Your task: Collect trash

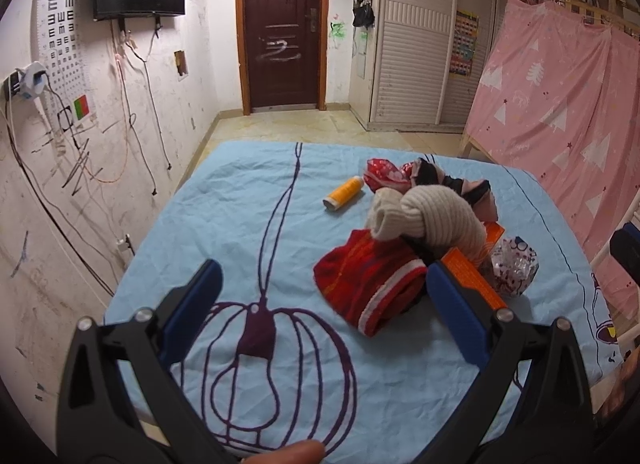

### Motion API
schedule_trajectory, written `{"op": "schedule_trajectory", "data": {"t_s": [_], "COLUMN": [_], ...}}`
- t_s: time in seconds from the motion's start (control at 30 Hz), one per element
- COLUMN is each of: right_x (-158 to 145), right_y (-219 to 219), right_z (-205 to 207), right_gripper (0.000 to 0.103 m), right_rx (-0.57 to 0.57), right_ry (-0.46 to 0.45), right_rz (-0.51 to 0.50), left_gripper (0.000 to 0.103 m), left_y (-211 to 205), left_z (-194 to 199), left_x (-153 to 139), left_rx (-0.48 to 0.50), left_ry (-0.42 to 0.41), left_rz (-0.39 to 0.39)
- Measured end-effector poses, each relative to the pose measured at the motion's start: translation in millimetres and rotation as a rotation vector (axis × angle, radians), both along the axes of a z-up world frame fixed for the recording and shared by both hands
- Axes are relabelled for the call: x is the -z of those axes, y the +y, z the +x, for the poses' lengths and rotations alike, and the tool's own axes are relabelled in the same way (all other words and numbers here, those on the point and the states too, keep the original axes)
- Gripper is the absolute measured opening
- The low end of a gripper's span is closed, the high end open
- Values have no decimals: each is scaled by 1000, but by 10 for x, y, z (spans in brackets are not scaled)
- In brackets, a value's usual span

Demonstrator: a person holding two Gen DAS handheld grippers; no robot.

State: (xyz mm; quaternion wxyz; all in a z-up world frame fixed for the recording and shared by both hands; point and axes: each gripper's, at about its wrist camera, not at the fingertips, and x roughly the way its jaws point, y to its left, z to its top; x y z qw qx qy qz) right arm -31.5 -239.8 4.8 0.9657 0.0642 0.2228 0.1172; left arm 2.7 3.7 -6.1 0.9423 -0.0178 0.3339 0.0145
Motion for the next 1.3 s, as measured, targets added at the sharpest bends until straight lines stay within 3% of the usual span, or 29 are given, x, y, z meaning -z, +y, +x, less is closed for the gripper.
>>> {"op": "schedule_trajectory", "data": {"t_s": [1.3], "right_x": [-2], "right_y": [45], "right_z": [39], "right_gripper": [95], "right_rx": [-14], "right_ry": [-3], "right_rz": [-5], "left_gripper": [98], "left_y": [11], "left_z": [36], "left_x": [21], "left_rx": [-1], "left_ry": [17], "left_rz": [9]}}
